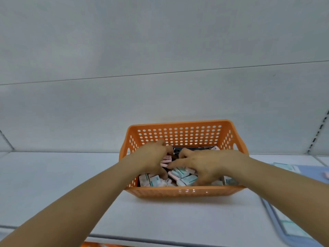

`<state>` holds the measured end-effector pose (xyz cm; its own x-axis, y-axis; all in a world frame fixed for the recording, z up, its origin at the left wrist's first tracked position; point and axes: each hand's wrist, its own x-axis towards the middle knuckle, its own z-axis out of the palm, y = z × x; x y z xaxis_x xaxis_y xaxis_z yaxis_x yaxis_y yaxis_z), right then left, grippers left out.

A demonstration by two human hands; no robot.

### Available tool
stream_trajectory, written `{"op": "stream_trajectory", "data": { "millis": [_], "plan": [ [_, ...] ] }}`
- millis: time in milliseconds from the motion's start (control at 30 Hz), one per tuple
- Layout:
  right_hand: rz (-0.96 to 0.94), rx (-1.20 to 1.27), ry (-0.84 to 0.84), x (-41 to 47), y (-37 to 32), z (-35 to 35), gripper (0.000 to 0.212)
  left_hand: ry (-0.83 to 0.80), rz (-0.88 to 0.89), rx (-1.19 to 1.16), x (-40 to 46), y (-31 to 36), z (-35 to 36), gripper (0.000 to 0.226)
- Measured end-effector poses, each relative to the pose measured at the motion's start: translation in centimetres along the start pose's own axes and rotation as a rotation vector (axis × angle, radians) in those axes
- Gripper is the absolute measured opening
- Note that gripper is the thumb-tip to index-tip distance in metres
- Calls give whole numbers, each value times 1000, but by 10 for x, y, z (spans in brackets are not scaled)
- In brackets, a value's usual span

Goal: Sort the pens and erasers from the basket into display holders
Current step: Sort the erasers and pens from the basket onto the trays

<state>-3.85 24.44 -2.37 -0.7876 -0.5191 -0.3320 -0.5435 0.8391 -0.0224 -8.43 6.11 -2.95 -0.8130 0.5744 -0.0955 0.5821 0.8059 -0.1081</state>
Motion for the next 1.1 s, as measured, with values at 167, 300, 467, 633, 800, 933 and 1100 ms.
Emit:
{"op": "stream_trajectory", "data": {
  "millis": [167, 300, 467, 633, 800, 933, 1100],
  "plan": [
    [-32, 68, 67, -2, -8, 2, 65, -1, 30, -200, -1, -7, -4, 37],
    [-19, 264, 147, -10, -3, -2, 43, -11, 8, -295, -3, -8, -4, 25],
    [3, 217, 111, -5, -4, 11, 39, -37, 14, -234, -3, 0, -1, 21],
    [20, 358, 278, -16, 7, 13, 27, 26, -58, -364, -15, 1, -13, 20],
    [-9, 585, 495, -40, 13, -1, 32, 215, -141, -694, -40, 16, -29, 16],
    [-51, 698, 613, -78, 21, -13, 33, 300, -143, -879, -49, 48, -42, 13],
    [-3, 900, 745, -151, 54, -5, 35, 347, -45, -1023, -44, 114, -65, 12]
  ]
}}
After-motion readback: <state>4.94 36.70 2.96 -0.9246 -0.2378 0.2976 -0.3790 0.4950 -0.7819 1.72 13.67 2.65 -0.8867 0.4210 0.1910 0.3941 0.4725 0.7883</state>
